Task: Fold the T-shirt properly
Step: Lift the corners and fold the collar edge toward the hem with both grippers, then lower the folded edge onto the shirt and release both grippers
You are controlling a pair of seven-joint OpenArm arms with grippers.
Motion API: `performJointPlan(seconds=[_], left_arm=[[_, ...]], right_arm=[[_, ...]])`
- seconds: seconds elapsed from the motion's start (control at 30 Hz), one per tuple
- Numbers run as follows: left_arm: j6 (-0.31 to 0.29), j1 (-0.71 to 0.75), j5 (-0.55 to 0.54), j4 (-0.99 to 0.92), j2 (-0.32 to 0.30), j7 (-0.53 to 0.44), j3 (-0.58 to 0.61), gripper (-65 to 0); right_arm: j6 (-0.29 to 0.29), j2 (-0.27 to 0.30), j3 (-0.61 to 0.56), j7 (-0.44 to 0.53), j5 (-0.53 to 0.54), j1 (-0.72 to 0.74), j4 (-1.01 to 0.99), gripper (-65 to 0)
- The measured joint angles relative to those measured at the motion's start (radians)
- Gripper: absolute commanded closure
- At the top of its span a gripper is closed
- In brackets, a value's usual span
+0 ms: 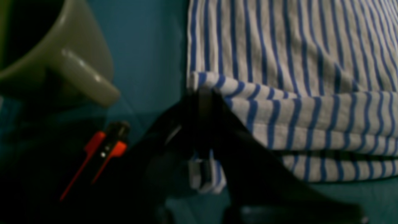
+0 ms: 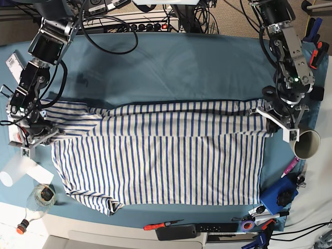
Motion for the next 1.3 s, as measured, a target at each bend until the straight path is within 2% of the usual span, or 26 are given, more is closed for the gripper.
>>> performJointPlan(seconds=[0.37, 0.7, 0.87, 1.17, 1.3], left_arm=[[-0.029, -0.124, 0.006, -0.204, 0.0, 0.004, 0.0, 0.0], [-0.029, -0.157, 0.004, -0.208, 0.0, -0.005, 0.0, 0.0], [-0.029, -0.157, 0.002, -0.208, 0.0, -0.09, 0.0, 0.0], [-0.029, -0.157, 0.004, -0.208, 0.0, -0.089, 0.0, 0.0], [-0.03, -0.156, 0.042, -0.208, 0.0, -0.089, 0.0, 0.0]], right_arm=[[0.0, 0.001, 0.001, 0.021, -0.007, 0.077, -0.126, 0.0], [0.0, 0.002, 0.001, 0.038, -0.019, 0.077, -0.158, 0.0], [0.0, 0.002, 0.001, 0.045, -0.019, 0.077, -0.158, 0.0], [0.0, 0.002, 0.001, 0.075, -0.019, 0.077, -0.158, 0.0], [-0.003, 0.002, 0.001, 0.072, -0.03, 0.095, -0.159, 0.0]])
